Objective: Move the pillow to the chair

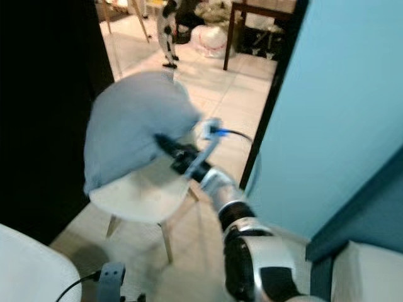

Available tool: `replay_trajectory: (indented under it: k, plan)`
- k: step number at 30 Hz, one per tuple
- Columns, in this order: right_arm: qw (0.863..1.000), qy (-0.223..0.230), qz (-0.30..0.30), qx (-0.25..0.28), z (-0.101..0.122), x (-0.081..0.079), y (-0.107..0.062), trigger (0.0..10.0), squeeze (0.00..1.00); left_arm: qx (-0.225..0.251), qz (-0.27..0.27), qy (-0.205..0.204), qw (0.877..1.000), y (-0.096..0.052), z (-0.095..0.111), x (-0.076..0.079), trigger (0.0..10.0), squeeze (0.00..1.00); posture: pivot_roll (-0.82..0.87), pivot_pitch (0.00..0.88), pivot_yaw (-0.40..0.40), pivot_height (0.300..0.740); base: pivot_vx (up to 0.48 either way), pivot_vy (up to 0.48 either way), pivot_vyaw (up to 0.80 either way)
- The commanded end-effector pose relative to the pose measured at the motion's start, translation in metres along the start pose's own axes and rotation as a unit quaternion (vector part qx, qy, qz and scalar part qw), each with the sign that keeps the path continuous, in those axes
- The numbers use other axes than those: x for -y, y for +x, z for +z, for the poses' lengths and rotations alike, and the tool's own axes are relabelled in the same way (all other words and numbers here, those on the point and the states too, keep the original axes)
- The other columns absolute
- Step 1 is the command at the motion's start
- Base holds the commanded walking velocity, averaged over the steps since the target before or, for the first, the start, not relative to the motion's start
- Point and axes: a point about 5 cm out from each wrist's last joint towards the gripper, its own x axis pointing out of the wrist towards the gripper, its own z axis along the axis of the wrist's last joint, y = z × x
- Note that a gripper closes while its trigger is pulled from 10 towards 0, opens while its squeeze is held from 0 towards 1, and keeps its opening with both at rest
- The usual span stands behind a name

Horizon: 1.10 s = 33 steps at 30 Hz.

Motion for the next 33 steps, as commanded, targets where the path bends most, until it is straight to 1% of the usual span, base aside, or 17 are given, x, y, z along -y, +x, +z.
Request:
replay_trajectory:
  k: [1,4,6,9,10,11,12,15,18,21,23,24,25,26,27,33]
  plan:
    - [1.000,-0.001,0.006,0.014,-0.003,-0.002,0.000,10.0,0.00,-0.033,-0.007,-0.006,0.999,-0.003,-0.017,0.006,10.0,0.00,0.12,0.054,-0.117,0.737,0.480,0.000,0.00]
    - [1.000,-0.003,0.006,-0.014,-0.013,-0.002,-0.001,10.0,0.00,-0.033,-0.007,-0.007,0.999,-0.003,-0.017,0.006,10.0,0.00,0.12,0.057,-0.120,0.737,0.480,0.000,0.00]
    - [1.000,-0.008,0.001,-0.021,-0.014,-0.001,-0.002,10.0,0.00,-0.033,-0.007,-0.007,0.999,-0.003,-0.017,0.006,10.0,0.00,0.12,0.056,-0.120,0.737,0.480,0.000,0.00]
    - [0.996,-0.043,-0.041,-0.059,-0.022,0.005,-0.007,10.0,0.00,-0.033,-0.006,-0.007,0.999,-0.003,-0.018,0.006,10.0,0.00,0.12,0.059,-0.118,0.737,0.480,0.000,0.00]
    - [0.992,-0.067,-0.066,-0.085,-0.028,0.008,-0.009,10.0,0.00,-0.033,-0.006,-0.008,0.999,-0.003,-0.018,0.006,10.0,0.00,0.12,0.059,-0.117,0.737,0.480,0.000,0.00]
    - [0.992,-0.067,-0.066,-0.085,-0.028,0.008,-0.009,10.0,0.00,-0.033,-0.006,-0.008,0.999,-0.003,-0.018,0.006,10.0,0.00,0.12,0.059,-0.117,0.737,0.480,0.000,0.00]
    - [0.988,-0.084,-0.081,-0.101,-0.031,0.011,-0.011,10.0,0.00,-0.034,-0.005,-0.008,0.999,-0.003,-0.018,0.006,10.0,0.00,0.12,0.059,-0.116,0.737,0.480,0.000,0.00]
    - [0.981,-0.114,-0.081,-0.136,-0.041,0.010,-0.013,10.0,0.00,-0.033,0.000,-0.009,0.999,-0.003,-0.019,0.005,10.0,0.00,0.12,0.061,-0.117,0.737,0.360,0.000,0.00]
    - [0.979,-0.118,-0.077,-0.146,-0.044,0.010,-0.014,10.0,0.00,-0.034,0.003,-0.013,0.999,-0.004,-0.019,0.004,10.0,0.00,0.12,0.062,-0.117,0.737,0.100,0.000,0.00]
    - [0.959,-0.177,-0.055,-0.214,-0.062,0.005,-0.015,10.0,0.00,-0.036,0.007,-0.019,0.999,-0.004,-0.021,0.004,10.0,0.00,0.12,0.066,-0.117,0.737,0.000,0.000,0.00]
    - [0.958,-0.176,-0.045,-0.222,-0.066,0.003,-0.015,10.0,0.00,-0.036,0.008,-0.020,0.999,-0.004,-0.021,0.003,10.0,0.00,0.12,0.070,-0.119,0.737,0.000,0.000,0.00]
    - [0.968,-0.147,-0.025,-0.202,-0.065,-0.001,-0.011,10.0,0.00,-0.037,0.008,-0.020,0.999,-0.004,-0.021,0.003,10.0,0.00,0.12,0.071,-0.120,0.737,0.000,0.000,0.00]
    - [0.968,-0.147,-0.025,-0.202,-0.065,-0.001,-0.011,10.0,0.00,-0.037,0.008,-0.020,0.999,-0.004,-0.021,0.003,10.0,0.00,0.12,0.071,-0.120,0.737,0.000,0.000,0.00]
    - [0.982,-0.101,0.015,-0.159,-0.059,-0.009,-0.005,10.0,0.00,-0.038,0.008,-0.021,0.999,-0.005,-0.023,0.003,10.0,0.00,0.12,0.072,-0.120,0.737,0.000,0.000,0.00]
    - [0.985,-0.094,0.024,-0.145,-0.056,-0.011,-0.004,10.0,0.00,-0.039,0.008,-0.021,0.999,-0.005,-0.023,0.003,10.0,0.00,0.12,0.072,-0.121,0.737,0.000,0.000,0.00]
    - [0.984,-0.108,0.014,-0.144,-0.056,-0.010,-0.003,10.0,0.00,-0.042,0.007,-0.018,0.999,-0.005,-0.024,0.003,10.0,0.00,0.12,0.070,-0.122,0.737,0.000,0.000,0.78]
